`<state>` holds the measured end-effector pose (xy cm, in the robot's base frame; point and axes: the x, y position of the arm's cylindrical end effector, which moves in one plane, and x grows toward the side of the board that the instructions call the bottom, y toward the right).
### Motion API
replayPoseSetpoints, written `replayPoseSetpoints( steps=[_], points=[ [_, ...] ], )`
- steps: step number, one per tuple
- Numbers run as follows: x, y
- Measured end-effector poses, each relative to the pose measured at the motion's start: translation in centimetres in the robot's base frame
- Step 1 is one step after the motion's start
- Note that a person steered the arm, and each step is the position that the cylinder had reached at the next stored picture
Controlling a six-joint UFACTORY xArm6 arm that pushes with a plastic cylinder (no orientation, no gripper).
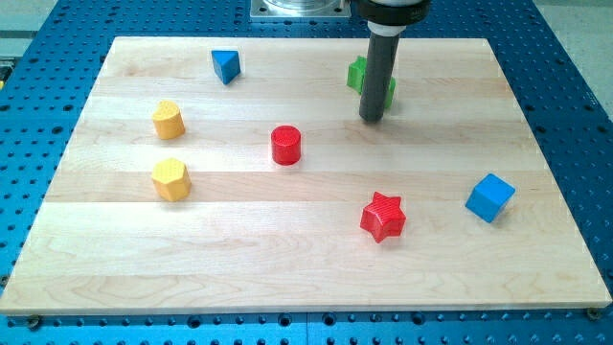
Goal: Move the blue cube to the right of the red circle
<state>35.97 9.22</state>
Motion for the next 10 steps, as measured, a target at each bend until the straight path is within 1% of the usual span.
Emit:
replayPoseSetpoints(
  steps=[1, 2, 3, 4, 5, 6, 7, 8, 10],
  points=[
    [0.2, 1.2],
    [-0.8, 3.1],
    [-3.2, 4.3],
    [0.0, 9.5],
    [7.8, 13.8],
    [17.5, 14.8],
    [19.6, 14.6],
    [21.3, 12.7],
    [9.0, 5.5]
  ],
)
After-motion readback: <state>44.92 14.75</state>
